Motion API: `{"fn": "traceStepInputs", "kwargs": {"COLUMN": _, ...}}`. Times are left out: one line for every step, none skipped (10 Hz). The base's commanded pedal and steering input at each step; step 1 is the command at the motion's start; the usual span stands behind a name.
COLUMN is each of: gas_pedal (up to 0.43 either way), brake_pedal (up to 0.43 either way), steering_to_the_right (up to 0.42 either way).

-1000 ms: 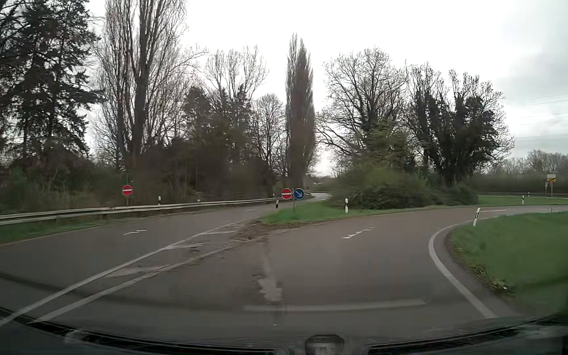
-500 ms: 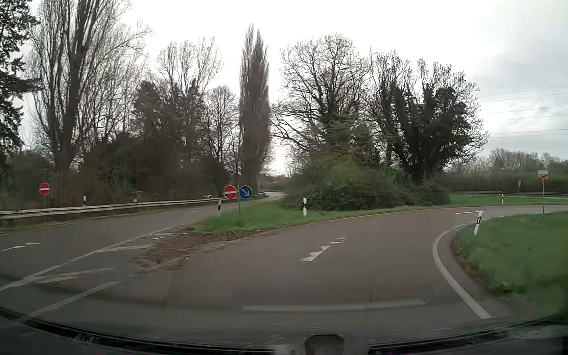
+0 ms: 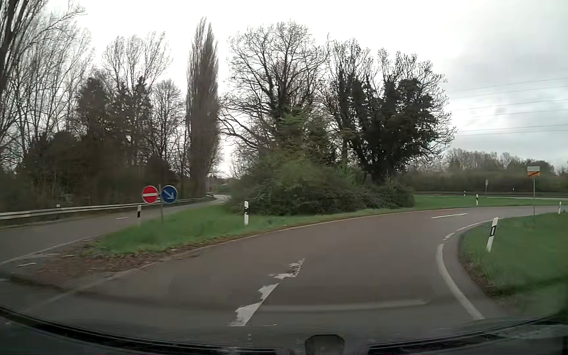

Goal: Follow the waypoints while adhering to traffic rules and regulations

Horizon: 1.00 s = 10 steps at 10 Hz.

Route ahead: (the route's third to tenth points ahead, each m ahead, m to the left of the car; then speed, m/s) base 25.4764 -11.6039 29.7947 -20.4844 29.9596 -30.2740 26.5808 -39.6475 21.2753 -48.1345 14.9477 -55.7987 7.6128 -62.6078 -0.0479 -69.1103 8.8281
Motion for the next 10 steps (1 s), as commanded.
{"fn": "traceStepInputs", "kwargs": {"gas_pedal": 0.000, "brake_pedal": 0.000, "steering_to_the_right": 0.131}}
{"fn": "traceStepInputs", "kwargs": {"gas_pedal": 0.000, "brake_pedal": 0.000, "steering_to_the_right": 0.134}}
{"fn": "traceStepInputs", "kwargs": {"gas_pedal": 0.000, "brake_pedal": 0.000, "steering_to_the_right": 0.136}}
{"fn": "traceStepInputs", "kwargs": {"gas_pedal": 0.020, "brake_pedal": 0.000, "steering_to_the_right": 0.138}}
{"fn": "traceStepInputs", "kwargs": {"gas_pedal": 0.059, "brake_pedal": 0.000, "steering_to_the_right": 0.141}}
{"fn": "traceStepInputs", "kwargs": {"gas_pedal": 0.059, "brake_pedal": 0.000, "steering_to_the_right": 0.145}}
{"fn": "traceStepInputs", "kwargs": {"gas_pedal": 0.059, "brake_pedal": 0.000, "steering_to_the_right": 0.150}}
{"fn": "traceStepInputs", "kwargs": {"gas_pedal": 0.059, "brake_pedal": 0.000, "steering_to_the_right": 0.154}}
{"fn": "traceStepInputs", "kwargs": {"gas_pedal": 0.059, "brake_pedal": 0.000, "steering_to_the_right": 0.157}}
{"fn": "traceStepInputs", "kwargs": {"gas_pedal": 0.059, "brake_pedal": 0.000, "steering_to_the_right": 0.157}}
